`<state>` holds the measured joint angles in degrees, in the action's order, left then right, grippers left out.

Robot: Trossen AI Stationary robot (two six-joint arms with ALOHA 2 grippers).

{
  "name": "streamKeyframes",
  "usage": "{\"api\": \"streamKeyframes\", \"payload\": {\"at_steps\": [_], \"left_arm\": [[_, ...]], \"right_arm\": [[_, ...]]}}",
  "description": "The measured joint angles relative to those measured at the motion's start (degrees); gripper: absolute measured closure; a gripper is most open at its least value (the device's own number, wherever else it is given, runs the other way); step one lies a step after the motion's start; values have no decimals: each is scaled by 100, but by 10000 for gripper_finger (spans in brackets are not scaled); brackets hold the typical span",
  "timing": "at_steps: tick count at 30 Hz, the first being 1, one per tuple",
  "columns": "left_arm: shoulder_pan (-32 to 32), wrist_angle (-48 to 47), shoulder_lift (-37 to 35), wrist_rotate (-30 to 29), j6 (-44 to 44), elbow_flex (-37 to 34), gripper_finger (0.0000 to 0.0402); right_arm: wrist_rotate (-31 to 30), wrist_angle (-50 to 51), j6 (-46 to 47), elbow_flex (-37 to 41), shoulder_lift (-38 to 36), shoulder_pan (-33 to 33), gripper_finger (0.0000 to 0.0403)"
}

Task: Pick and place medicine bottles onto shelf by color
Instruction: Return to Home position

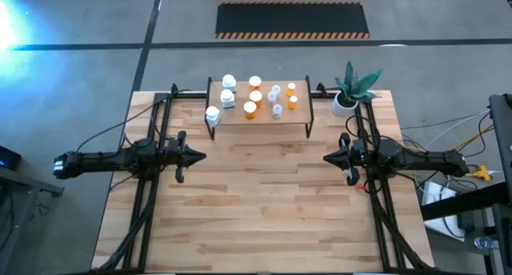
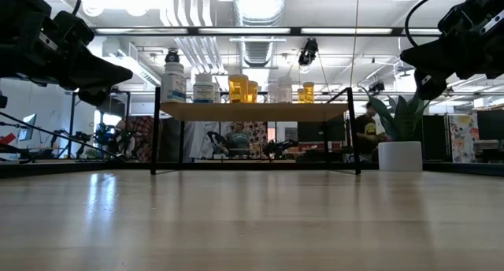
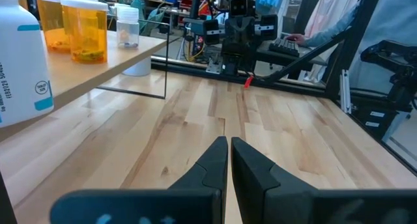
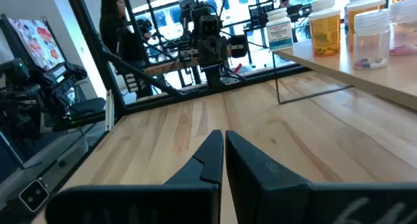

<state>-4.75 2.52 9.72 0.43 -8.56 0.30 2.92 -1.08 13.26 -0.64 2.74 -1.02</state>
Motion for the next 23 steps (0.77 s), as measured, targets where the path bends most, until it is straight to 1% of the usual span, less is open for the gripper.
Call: {"api": "streamKeyframes", "payload": {"at_steps": [23], "left_arm": [[4, -1, 0, -48, 1, 0, 398]], "right_arm": [[0, -1, -1, 0, 2, -2, 394]]}}
